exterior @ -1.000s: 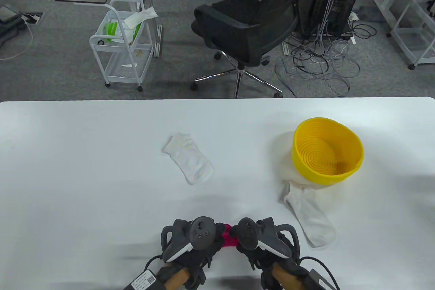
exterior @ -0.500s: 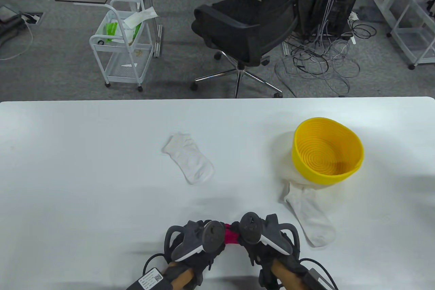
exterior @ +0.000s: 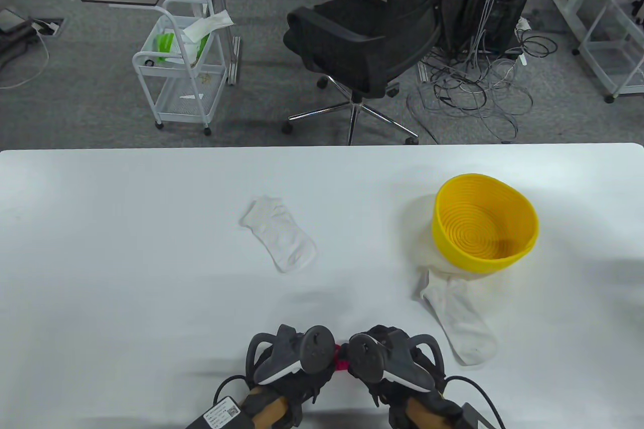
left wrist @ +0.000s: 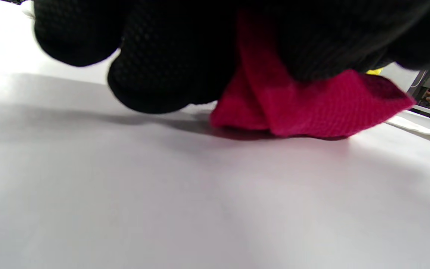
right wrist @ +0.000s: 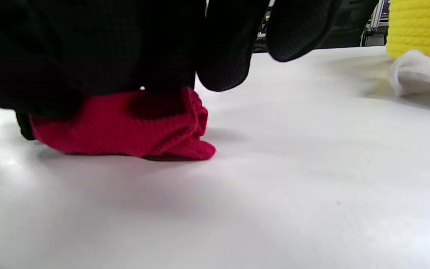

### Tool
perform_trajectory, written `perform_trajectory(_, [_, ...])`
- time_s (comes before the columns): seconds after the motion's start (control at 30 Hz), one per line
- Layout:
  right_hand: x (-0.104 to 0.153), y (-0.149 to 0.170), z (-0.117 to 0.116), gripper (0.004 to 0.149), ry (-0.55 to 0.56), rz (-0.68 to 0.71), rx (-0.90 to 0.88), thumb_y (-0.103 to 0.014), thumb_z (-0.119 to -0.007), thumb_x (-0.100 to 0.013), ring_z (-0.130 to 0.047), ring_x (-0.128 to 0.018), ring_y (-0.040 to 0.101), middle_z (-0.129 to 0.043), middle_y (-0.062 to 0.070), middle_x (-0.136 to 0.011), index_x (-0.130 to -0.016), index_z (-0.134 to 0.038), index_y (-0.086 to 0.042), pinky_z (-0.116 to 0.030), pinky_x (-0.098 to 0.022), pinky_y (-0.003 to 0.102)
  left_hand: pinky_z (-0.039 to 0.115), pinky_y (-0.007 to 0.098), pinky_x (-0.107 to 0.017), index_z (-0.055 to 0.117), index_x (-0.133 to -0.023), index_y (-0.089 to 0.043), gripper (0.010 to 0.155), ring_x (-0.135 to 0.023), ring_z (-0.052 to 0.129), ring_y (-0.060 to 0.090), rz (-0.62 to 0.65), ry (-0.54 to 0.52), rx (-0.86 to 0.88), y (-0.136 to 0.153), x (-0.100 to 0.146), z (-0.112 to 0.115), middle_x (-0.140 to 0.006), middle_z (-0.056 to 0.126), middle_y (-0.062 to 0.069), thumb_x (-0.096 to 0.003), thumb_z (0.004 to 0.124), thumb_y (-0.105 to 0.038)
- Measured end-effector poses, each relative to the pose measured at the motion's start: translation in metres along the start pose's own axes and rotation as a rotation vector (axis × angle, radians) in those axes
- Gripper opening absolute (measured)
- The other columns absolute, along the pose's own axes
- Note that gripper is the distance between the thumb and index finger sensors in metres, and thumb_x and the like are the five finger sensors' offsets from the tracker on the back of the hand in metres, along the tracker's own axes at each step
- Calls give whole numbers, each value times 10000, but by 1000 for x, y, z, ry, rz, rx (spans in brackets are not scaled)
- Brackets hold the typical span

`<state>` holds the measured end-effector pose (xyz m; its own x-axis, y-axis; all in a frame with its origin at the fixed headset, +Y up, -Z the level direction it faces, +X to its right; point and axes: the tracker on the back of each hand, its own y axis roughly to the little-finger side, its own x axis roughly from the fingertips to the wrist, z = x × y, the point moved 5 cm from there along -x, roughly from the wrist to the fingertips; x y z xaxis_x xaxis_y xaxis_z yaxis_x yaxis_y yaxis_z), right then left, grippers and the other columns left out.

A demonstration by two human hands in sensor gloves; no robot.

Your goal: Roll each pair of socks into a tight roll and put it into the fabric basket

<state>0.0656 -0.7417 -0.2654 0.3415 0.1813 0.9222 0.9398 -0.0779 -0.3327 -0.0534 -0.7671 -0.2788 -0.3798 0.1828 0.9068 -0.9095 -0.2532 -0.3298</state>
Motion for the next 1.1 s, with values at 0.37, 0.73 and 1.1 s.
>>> perform_trajectory(0.37, [-7, 13, -14, 537, -64, -56, -26, -462, -854, -380, -852, -888, 176, -791, -145, -982, -893, -702, -413, -689, -664, 524, 734, 483, -540, 839, -886, -379, 544, -619, 955, 234, -40, -131, 36, 8, 11, -28, -891, 849, 30, -360, 811, -514])
perform_trajectory(0.73, [-13, 18, -27, 581, -108, -95, -51, -527, -740, -404, -818, -903, 179, -734, -121, -1025, -952, -603, -395, -678, -672, 514, 722, 487, -560, 833, -883, -343, 568, -674, 932, 240, -25, -51, -45, 5, 3, -11, -933, 817, 38, -348, 831, -533])
perform_trajectory(1.1, [-18, 19, -25, 570, -127, -119, -202, -461, -813, -382, -932, -721, 180, -913, -10, -842, -916, -732, -280, -745, -617, 507, 672, 486, -597, 761, -929, -385, 574, -746, 858, 242, -48, 16, 46, 18, -2, -1, -993, 718, 26, -372, 773, -525])
